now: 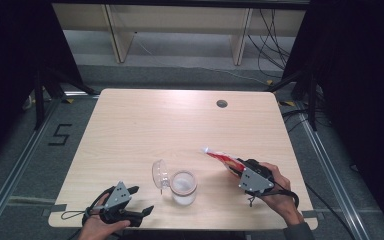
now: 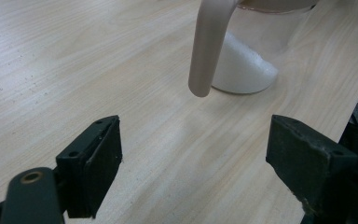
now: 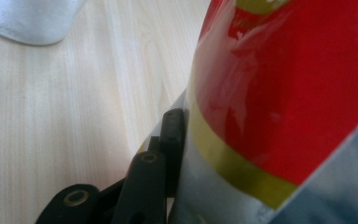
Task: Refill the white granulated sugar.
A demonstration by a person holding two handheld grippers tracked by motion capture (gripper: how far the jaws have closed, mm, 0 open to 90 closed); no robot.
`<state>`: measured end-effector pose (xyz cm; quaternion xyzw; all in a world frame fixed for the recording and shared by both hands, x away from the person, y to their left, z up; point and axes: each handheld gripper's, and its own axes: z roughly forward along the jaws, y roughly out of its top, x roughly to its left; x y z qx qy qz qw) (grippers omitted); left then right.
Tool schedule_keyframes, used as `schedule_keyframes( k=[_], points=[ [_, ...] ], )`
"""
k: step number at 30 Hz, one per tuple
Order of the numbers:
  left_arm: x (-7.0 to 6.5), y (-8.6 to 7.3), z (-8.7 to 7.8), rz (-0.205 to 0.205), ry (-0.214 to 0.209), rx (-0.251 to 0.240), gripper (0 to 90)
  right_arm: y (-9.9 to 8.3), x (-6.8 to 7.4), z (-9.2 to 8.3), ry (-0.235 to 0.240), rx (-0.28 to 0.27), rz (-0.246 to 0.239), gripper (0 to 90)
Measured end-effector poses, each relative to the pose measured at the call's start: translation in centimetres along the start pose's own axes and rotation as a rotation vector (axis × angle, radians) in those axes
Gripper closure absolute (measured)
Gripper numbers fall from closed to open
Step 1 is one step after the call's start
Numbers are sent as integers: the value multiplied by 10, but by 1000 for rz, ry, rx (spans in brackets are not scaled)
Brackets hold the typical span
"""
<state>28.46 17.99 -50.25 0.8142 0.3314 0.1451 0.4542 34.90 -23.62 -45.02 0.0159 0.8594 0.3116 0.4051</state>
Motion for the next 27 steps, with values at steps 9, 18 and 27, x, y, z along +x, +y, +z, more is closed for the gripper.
schedule_keyframes(
  k=[9, 18, 27],
  points=[
    [0, 0, 0, 1, 0, -2, 179, -15, -6, -8, -5, -26, 129, 738],
    [0, 0, 0, -1, 5, -1, 180, -28, -8, -13, -31, -36, 223, 715],
    [0, 0, 0, 8, 12, 7, 180, -39, -9, -20, -55, -30, 336, 668]
  ],
)
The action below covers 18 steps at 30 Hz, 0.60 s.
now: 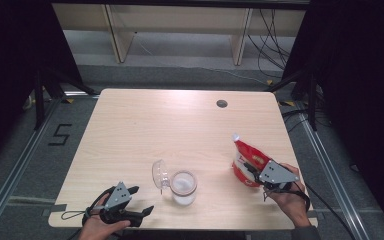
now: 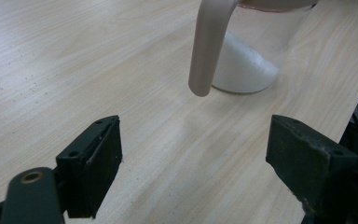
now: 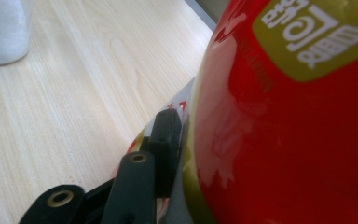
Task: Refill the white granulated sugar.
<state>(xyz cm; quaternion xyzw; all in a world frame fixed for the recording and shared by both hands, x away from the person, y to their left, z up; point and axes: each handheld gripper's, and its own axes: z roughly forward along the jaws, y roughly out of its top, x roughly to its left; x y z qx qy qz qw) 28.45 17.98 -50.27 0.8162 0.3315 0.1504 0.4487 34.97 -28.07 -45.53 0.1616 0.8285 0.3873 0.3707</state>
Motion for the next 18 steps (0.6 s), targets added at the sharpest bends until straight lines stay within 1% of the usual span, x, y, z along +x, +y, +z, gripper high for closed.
schedule_keyframes(
  k=[1, 2, 3, 4, 5, 6, 8, 11, 12, 13, 14, 16, 18],
  points=[
    [1, 0, 0, 8, 2, 7, 180, 1, 0, 0, -3, 4, 6, 653],
    [0, 0, 0, 0, 0, -4, 180, 1, 0, -1, -7, 9, 9, 634],
    [-1, 0, 1, -16, -9, -18, 179, 2, 1, -1, -26, 11, 33, 606],
    [-1, 0, 1, -18, -13, -21, 180, 2, 1, -2, -29, 12, 48, 577],
    [-1, 0, 1, -12, -13, -21, 179, 3, 0, -3, -29, 6, 75, 549],
    [-1, 0, 1, -13, -13, -21, 180, 3, 0, -5, -43, -11, 99, 522],
    [-1, 0, 1, -13, -13, -21, 179, 2, -2, -8, -45, -27, 149, 492],
    [-2, 0, 0, -16, -8, -10, 180, 0, -2, -11, -55, -27, 227, 431],
    [-2, 0, 0, -16, -8, -10, 180, -1, -1, -12, -54, -29, 243, 423],
    [-2, 0, 0, -16, -8, -11, 179, -1, 0, -15, -51, -28, 248, 413],
    [-2, 0, 0, -16, -7, -11, 180, -1, 1, -15, -60, -31, 260, 399],
    [-1, 0, 0, -13, -4, -8, 180, 0, 3, -19, -64, -22, 274, 372],
    [-1, 0, 1, -16, -12, -12, 180, 1, 5, -23, -72, -34, 300, 366]
  ],
)
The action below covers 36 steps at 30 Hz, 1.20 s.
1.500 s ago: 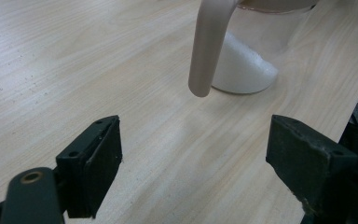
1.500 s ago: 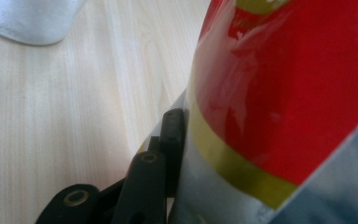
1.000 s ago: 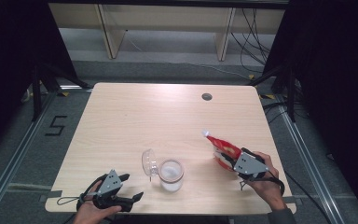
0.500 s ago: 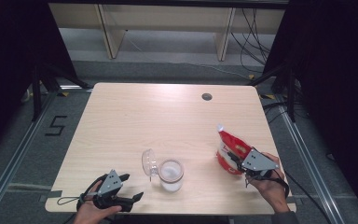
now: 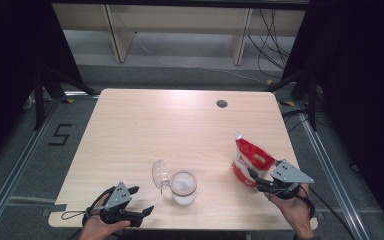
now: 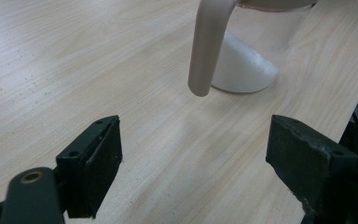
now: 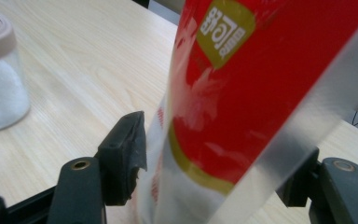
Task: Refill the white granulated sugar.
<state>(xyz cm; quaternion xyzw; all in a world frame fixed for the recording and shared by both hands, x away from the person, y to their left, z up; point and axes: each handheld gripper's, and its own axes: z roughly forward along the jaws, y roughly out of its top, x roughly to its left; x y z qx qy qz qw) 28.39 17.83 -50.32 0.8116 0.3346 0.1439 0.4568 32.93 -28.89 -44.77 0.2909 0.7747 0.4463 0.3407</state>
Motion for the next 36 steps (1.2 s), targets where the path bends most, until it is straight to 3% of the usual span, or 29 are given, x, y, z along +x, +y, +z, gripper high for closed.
schedule_keyframes(
  k=[2, 4, 9, 11, 12, 13, 14, 17, 18, 19, 21, 23, 24, 25, 26, 27, 28, 29, 32, 33, 35, 36],
  points=[
    [0, 0, 0, 2, 4, 3, 180, 0, 3, -4, -13, 7, 28, 353],
    [0, 0, 0, 6, -2, 2, 180, -2, 4, -7, -27, 8, 27, 345],
    [0, 0, 0, 12, 2, 9, 180, -3, 9, -15, -21, 20, 92, 319],
    [0, 1, 0, 6, -5, 7, 180, -3, 9, -18, -24, 22, 79, 311],
    [0, 1, 0, 6, -4, 7, 179, -3, 13, -20, -14, 47, 123, 304],
    [0, 0, 0, 7, -3, 7, 180, -4, 12, -21, -40, 40, 105, 299],
    [1, 0, 0, 12, 1, 9, 180, -4, 15, -22, -36, 53, 134, 298],
    [1, 0, 0, 19, 7, 16, 179, -5, 16, -25, -47, 60, 96, 289],
    [-1, 0, 1, 2, -2, -1, 180, -6, 19, -26, -30, 73, 126, 289],
    [0, 1, 0, 20, -2, 11, 180, -6, 18, -27, -50, 69, 95, 288],
    [0, 1, 0, 11, -1, 3, 180, -8, 21, -29, -48, 79, 116, 286],
    [-1, 1, 0, 7, -3, 0, 180, -8, 22, -31, -65, 91, 93, 285],
    [0, 1, 0, 12, 0, 4, 180, -8, 24, -33, -59, 108, 113, 285],
    [-1, 1, 0, 11, 0, 3, 180, -8, 23, -34, -68, 96, 94, 284],
    [-1, 1, 1, 8, -3, 0, 180, -9, 25, -34, -58, 101, 119, 285],
    [-1, 1, 1, 8, -2, -1, 180, -9, 25, -35, -53, 113, 111, 285],
    [-1, 1, 0, 11, 1, 3, 180, -10, 25, -36, -76, 101, 106, 285],
    [0, 1, 1, 9, 0, 1, 180, -10, 27, -38, -68, 119, 142, 285],
    [-1, 1, 2, 1, -1, -4, 180, -14, 25, -39, -87, 107, 125, 285],
    [1, 2, 1, 25, 8, 18, 180, -14, 29, -41, -88, 128, 162, 285],
    [-1, 2, 2, 15, 2, 0, 180, -17, 28, -40, -86, 124, 124, 286],
    [-1, 3, 2, 24, 2, 0, 180, -18, 31, -41, -87, 133, 142, 286]
  ],
)
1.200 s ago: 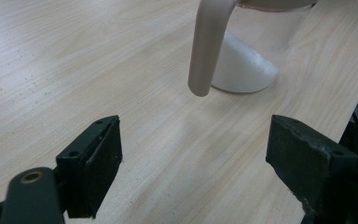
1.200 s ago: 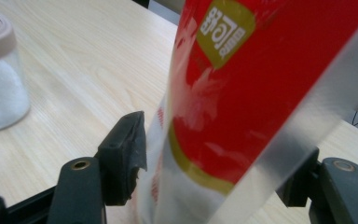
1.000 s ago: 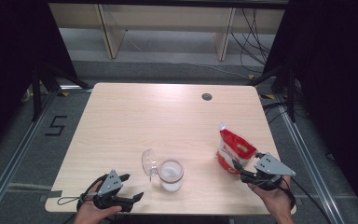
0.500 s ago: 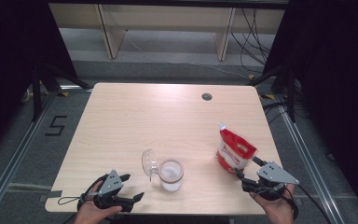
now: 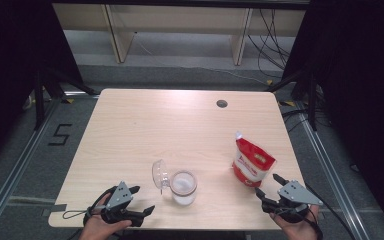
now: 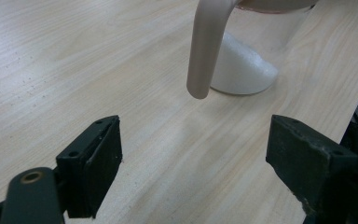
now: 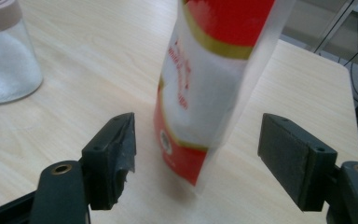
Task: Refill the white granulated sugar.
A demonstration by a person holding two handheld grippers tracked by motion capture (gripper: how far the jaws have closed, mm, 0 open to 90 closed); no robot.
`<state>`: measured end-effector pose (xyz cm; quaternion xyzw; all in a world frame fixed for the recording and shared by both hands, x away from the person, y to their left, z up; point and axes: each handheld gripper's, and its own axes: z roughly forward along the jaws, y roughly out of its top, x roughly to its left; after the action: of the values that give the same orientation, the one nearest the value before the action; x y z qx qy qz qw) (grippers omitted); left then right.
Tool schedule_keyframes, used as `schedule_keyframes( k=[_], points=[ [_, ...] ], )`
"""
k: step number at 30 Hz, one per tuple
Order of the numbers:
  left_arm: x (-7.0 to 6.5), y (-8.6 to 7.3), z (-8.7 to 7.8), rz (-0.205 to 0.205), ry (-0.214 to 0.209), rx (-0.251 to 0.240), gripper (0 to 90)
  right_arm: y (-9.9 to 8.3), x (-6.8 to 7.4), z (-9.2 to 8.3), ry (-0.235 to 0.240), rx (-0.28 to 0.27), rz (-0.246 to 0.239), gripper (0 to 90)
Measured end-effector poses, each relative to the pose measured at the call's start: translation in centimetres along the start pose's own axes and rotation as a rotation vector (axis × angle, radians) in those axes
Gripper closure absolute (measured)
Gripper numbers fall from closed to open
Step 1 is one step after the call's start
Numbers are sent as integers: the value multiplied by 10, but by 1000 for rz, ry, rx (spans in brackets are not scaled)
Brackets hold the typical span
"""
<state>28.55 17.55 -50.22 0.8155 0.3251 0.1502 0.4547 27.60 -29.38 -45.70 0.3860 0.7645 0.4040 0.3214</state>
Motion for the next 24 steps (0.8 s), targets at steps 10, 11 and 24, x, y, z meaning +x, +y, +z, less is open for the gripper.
schedule_keyframes(
  k=[10, 11, 24],
  points=[
    [3, 3, -1, -7, 22, 0, 180, -5, 11, -3, 17, -2, 26, 285],
    [2, 3, -1, -15, 19, -3, 180, -5, 9, -4, 17, 1, -9, 285],
    [1, 3, -2, -19, 10, -13, 180, -12, 18, -12, 35, 18, 10, 284]
  ],
)
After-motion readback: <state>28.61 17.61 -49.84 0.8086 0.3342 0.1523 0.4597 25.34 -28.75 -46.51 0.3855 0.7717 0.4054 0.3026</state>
